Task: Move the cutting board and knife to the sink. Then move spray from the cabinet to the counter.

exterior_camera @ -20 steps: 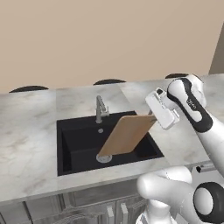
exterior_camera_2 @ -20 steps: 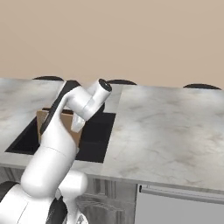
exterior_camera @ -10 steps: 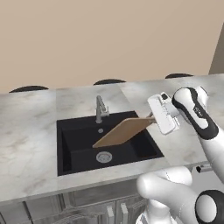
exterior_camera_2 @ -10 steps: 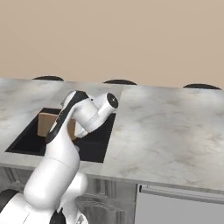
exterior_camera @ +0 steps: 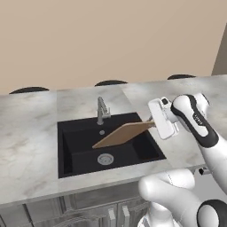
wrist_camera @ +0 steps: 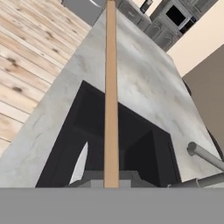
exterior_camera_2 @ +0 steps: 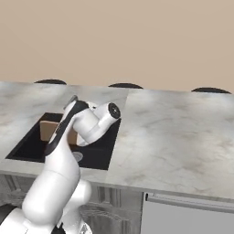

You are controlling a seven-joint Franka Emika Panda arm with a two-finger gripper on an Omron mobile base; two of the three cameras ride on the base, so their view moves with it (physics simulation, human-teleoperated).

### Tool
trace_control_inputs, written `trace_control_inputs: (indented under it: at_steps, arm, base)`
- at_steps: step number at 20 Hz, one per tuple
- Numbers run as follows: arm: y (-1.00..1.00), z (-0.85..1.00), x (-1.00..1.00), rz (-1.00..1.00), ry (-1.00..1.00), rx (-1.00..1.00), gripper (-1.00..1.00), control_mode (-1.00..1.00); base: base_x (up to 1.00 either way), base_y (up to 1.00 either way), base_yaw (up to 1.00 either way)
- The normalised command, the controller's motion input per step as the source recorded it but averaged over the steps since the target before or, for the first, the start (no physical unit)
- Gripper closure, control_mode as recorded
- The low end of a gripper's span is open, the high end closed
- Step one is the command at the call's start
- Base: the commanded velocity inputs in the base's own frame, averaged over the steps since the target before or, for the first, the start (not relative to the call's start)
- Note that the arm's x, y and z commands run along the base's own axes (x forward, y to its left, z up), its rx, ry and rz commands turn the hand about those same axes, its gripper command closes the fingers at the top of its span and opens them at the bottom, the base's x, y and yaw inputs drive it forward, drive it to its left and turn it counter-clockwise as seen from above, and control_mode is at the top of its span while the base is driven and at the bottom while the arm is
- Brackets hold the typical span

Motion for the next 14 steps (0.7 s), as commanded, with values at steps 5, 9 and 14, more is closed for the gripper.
trace_control_inputs:
  at_steps: [5, 9, 14]
  arm:
    - [0.15, -0.15, 0.20, 0.00, 0.00, -0.06, 1.00, -1.00]
    - [0.18, -0.19, 0.24, 0.00, 0.00, -0.07, 1.00, -1.00]
    - [0.18, -0.27, 0.28, 0.00, 0.00, -0.06, 1.00, -1.00]
  base:
    - [0.00, 0.00, 0.00]
    - [0.00, 0.00, 0.00]
    - [0.00, 0.00, 0.00]
